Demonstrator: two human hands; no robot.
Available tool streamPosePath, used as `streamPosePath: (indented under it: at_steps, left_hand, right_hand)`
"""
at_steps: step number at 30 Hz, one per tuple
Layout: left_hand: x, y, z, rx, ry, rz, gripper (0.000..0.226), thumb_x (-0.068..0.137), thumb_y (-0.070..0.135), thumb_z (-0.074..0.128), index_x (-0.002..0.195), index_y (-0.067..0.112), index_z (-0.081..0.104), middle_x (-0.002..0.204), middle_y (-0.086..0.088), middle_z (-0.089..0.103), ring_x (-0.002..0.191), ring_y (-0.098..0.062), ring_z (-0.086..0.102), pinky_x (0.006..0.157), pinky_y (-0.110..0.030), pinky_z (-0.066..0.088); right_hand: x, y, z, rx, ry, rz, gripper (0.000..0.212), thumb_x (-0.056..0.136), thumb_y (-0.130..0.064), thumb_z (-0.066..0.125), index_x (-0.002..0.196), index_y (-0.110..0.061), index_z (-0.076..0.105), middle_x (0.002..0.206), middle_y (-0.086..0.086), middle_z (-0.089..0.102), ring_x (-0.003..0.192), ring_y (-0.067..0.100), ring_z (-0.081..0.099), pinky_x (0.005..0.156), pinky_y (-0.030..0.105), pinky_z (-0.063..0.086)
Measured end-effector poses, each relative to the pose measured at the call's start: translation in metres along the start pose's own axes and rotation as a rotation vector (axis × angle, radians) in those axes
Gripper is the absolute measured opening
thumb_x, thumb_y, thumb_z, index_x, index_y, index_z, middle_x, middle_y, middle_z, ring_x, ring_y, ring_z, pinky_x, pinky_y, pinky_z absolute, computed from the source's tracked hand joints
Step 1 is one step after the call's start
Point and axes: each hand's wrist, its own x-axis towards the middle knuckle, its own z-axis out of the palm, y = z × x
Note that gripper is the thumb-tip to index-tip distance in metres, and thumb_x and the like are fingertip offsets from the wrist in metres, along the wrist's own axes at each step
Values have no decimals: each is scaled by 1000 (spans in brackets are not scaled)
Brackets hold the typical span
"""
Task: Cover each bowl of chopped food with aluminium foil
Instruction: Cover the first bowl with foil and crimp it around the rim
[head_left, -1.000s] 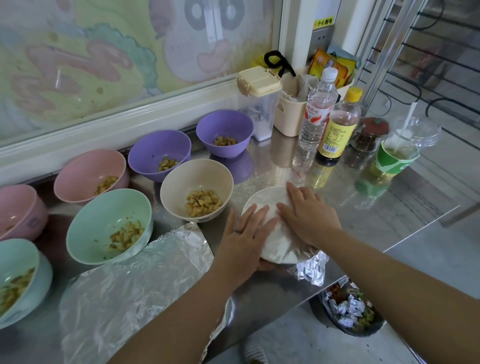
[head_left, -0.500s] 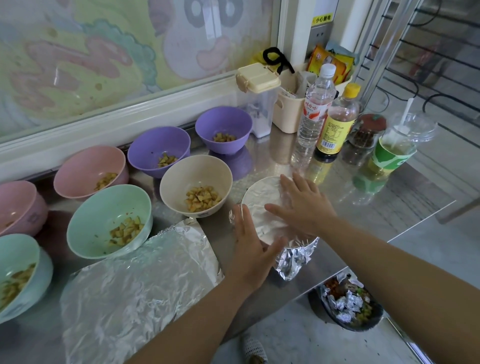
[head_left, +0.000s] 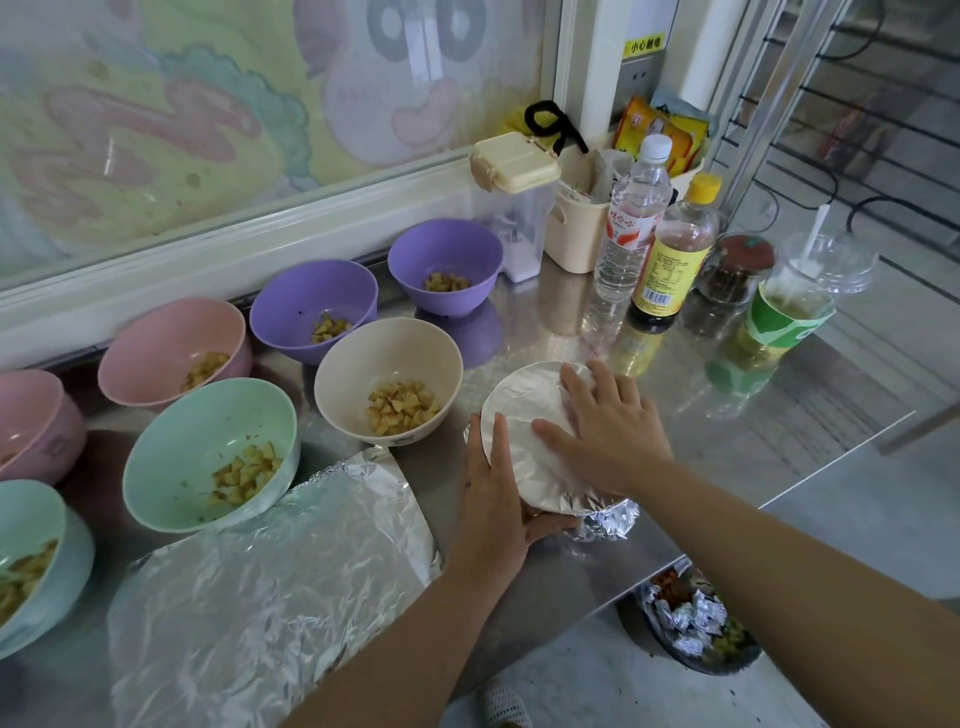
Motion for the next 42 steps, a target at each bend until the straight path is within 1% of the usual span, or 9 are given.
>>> streamPosePath:
  at_steps: [4, 7, 9, 14, 18, 21, 23, 28, 42]
  left_hand:
    - [1, -9, 4, -78, 20, 19, 124, 65, 84, 59, 154, 35, -12, 166, -9, -1, 154, -24, 6, 122, -46, 25]
    - [6, -9, 0, -216, -28, -34, 130, 69, 50, 83, 156, 30, -12, 166, 3, 8, 153, -16, 14, 121, -29, 27]
    - [9, -9, -8, -299, -78, -25, 133, 71, 29, 89, 154, 35, -15, 165, 14, 9, 151, -6, 15, 117, -13, 21]
    - [-5, -9, -31, -482, -166, -145, 116, 74, 36, 85, 139, 65, -7, 140, 27, 49, 126, 7, 51, 106, -19, 40]
    - [-20, 0, -43, -541, -191, -344, 81, 86, 15, 77, 146, 38, 27, 112, 15, 65, 86, 3, 67, 75, -13, 50]
    - [-18, 12, -47, -1002, -180, -772, 26, 96, 11, 63, 120, 20, 57, 90, 0, 67, 59, -12, 57, 58, -24, 43]
    - [-14, 19, -48, -1215, -146, -971, 8, 99, 16, 58, 103, 14, 63, 83, -4, 68, 60, -13, 59, 55, -23, 45]
    - [-2, 21, -47, -1442, -136, -1054, 23, 101, 31, 54, 91, 12, 61, 71, -3, 65, 63, -13, 66, 54, -23, 54]
    - [11, 26, -37, -1339, -9, -1118, 14, 101, 2, 50, 91, 3, 60, 64, -7, 59, 60, -13, 59, 55, -26, 58]
  right_hand:
    - [-2, -3, 7, -50, 22, 45, 96, 83, -86, 6, 160, -30, 4, 168, 7, 6, 150, 36, 15, 116, 52, 27]
    - [-4, -6, 10, -33, 17, 105, 92, 88, -84, 13, 161, -29, -2, 170, 9, -1, 153, 37, 8, 117, 53, 24]
    - [-7, -5, 5, 28, -14, 148, 96, 86, -87, 14, 161, -30, -9, 170, 9, -7, 155, 35, 0, 120, 56, 18]
    - [4, -3, -18, 42, -67, 18, 121, 62, -105, 19, 156, -40, -21, 166, 4, -26, 152, 33, -24, 120, 67, 0]
    - [21, -20, -26, -58, -214, -194, 134, 51, -106, 42, 155, -48, -19, 166, 1, -26, 151, 35, -27, 115, 75, -1]
    - [27, -23, -26, -140, -300, -222, 139, 47, -106, 46, 155, -47, -17, 168, 1, -23, 152, 39, -21, 112, 80, 0]
    - [28, -23, -26, -149, -309, -214, 141, 45, -106, 47, 156, -47, -17, 168, 0, -22, 153, 40, -19, 111, 81, 1]
    - [24, -26, -28, -146, -305, -197, 141, 46, -104, 50, 157, -45, -15, 168, 1, -21, 153, 38, -19, 112, 80, 1]
    - [25, -23, -21, -147, -287, -209, 143, 42, -107, 43, 156, -46, -18, 168, 1, -21, 153, 39, -19, 111, 81, 1]
